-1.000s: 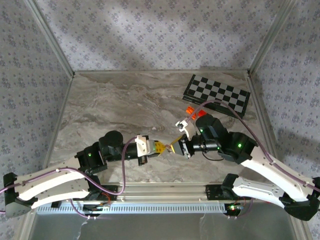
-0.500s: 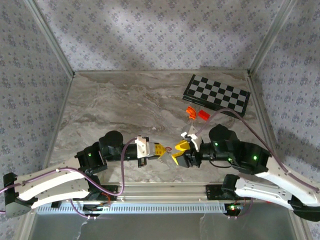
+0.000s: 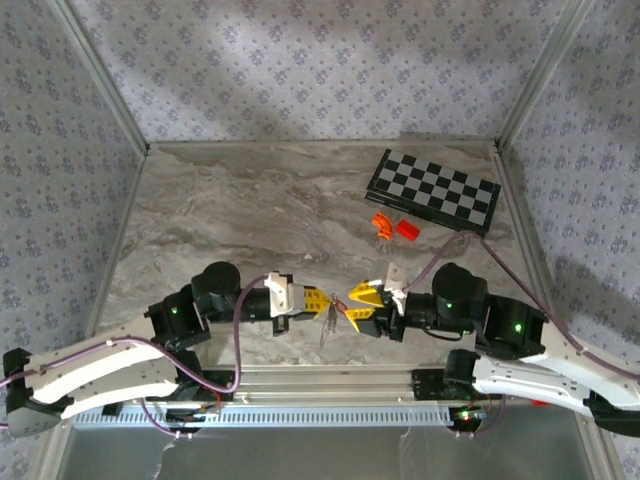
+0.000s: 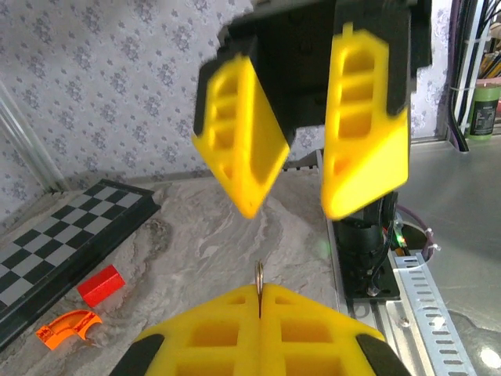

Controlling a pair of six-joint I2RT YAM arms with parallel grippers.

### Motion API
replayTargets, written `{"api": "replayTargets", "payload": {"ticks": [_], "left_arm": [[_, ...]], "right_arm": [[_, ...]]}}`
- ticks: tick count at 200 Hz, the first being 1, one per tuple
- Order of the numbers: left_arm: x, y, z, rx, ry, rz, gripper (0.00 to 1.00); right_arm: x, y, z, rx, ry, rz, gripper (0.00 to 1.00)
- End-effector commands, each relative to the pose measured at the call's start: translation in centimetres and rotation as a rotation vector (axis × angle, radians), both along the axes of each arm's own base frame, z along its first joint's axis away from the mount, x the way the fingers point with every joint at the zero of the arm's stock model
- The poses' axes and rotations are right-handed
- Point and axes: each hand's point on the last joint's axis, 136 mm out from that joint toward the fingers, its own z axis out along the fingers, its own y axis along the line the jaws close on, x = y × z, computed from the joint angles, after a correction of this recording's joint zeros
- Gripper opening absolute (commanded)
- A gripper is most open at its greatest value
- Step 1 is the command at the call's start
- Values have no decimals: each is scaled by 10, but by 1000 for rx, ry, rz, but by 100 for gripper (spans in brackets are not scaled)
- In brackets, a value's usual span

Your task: Put the keys on the keyring

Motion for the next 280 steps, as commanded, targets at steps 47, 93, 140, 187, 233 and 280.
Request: {"api": "replayTargets", "payload": {"ticks": [47, 93, 140, 187, 233, 280], "left_arm": [[-1, 9, 55, -156, -37, 15, 0], [2, 7, 55, -155, -34, 28, 0], [1, 7, 57, -156, -37, 22, 0], [0, 5, 55, -143, -33, 13, 0], [-2, 6, 56, -146, -28, 5, 0], [-2, 5, 56, -146, -28, 2, 0]], "right_arm": [[-6, 7, -3, 45, -84, 10, 42], [0, 14, -11, 14, -120, -29, 48], [10, 20, -11, 14, -164, -85, 46], [17, 22, -9, 28, -184, -123, 39], [21, 23, -10, 22, -193, -146, 22], [21, 20, -13, 12, -196, -152, 8]]}}
